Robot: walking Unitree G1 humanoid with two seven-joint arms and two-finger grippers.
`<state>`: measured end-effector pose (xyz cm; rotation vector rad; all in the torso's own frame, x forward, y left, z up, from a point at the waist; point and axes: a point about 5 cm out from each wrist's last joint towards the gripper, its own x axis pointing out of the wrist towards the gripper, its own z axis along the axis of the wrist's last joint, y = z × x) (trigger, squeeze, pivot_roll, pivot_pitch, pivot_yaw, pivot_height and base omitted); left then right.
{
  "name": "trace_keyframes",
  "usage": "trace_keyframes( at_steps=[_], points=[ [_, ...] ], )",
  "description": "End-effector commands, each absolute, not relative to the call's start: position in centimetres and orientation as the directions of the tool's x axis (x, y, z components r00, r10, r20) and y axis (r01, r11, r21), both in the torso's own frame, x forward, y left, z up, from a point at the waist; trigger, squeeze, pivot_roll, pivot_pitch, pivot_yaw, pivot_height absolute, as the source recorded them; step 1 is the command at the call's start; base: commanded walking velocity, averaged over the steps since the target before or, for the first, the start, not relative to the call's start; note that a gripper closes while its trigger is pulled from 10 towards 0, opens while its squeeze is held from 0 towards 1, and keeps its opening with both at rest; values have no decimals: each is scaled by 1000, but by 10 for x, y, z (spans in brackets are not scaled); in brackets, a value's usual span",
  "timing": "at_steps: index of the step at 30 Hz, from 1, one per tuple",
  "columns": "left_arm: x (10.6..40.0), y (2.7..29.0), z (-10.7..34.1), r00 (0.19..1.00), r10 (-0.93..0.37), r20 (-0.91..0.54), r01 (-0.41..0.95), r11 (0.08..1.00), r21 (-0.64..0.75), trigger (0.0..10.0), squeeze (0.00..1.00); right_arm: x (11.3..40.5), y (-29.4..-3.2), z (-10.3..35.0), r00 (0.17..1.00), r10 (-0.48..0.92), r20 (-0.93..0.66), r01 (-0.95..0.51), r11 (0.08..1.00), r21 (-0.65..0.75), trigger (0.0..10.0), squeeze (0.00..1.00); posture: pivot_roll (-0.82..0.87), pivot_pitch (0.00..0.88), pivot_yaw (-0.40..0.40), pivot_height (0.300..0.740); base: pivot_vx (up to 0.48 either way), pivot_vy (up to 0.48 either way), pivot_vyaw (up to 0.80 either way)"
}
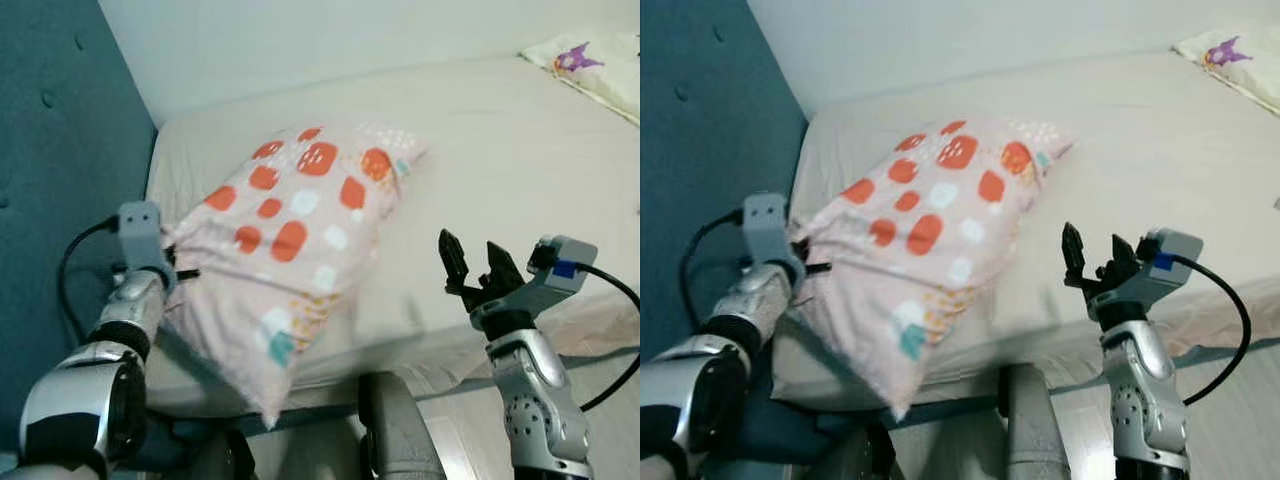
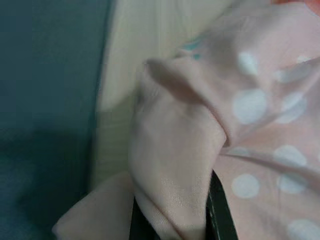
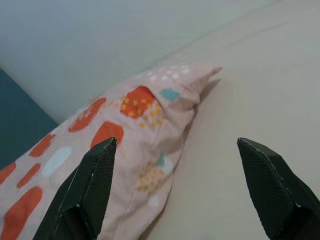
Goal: Clean up the room
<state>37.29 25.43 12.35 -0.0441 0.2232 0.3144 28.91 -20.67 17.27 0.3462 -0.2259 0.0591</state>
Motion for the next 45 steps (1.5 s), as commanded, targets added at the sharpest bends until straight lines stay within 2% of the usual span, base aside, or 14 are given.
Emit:
trace_keyframes(
  at_steps=[1,9,13,21,23,24,26,27,29,30,36,42,44,45],
  points=[
    [358,283,116,876,425,-228,-426,904,48,0,0,288,-204,168,976,17,216,-91,938,335,10000,0,-277,223,89,580,0,0,0],
    [333,303,89,772,567,-287,-555,822,130,0,0,289,-203,167,977,20,213,-93,937,338,10000,0,-269,221,90,580,0,0,0],
    [316,313,74,684,660,-310,-641,747,178,0,0,290,-202,167,977,21,214,-95,935,343,10000,0,-256,217,95,580,0,0,0],
    [309,300,56,661,652,-373,-656,742,136,0,0,292,-200,165,977,25,214,-100,932,348,10000,0,-248,211,102,580,0,0,0],
    [310,287,48,688,589,-424,-642,767,25,0,0,293,-199,165,977,25,214,-100,931,350,10000,0,-245,209,104,580,0,0,0],
    [310,287,48,688,589,-424,-642,767,25,0,0,293,-199,165,977,25,214,-100,931,350,10000,0,-245,209,104,580,0,0,0],
    [318,269,46,756,492,-432,-582,807,-100,0,4,293,-199,164,977,26,213,-101,931,351,10000,0,-247,208,105,580,0,0,0],
    [327,251,48,826,388,-410,-497,844,-203,2549,961,293,-199,164,977,26,213,-101,931,351,10000,0,-247,207,105,580,0,0,0],
    [329,246,49,843,356,-402,-471,851,-233,2549,961,293,-199,164,977,27,213,-102,931,351,10000,0,-247,207,105,580,0,0,0],
    [332,240,51,863,324,-388,-439,860,-260,10000,1000,294,-199,164,977,27,212,-102,931,351,10000,0,-246,205,105,580,0,0,0],
    [341,234,62,909,262,-325,-352,900,-258,10000,1000,295,-199,163,977,30,211,-104,932,347,10000,0,-247,200,104,580,0,0,0],
    [346,255,82,938,242,-249,-280,951,-131,10000,1000,300,-201,164,976,33,214,-106,934,341,10000,0,-235,191,101,580,0,0,0],
    [346,261,86,948,210,-238,-214,977,7,10000,1000,303,-202,165,976,31,214,-104,935,340,10000,0,-221,186,97,580,0,0,0],
    [346,261,86,948,210,-238,-214,977,7,10000,1000,303,-202,165,976,31,214,-104,935,340,10000,0,-221,186,97,580,0,0,0]
  ],
)
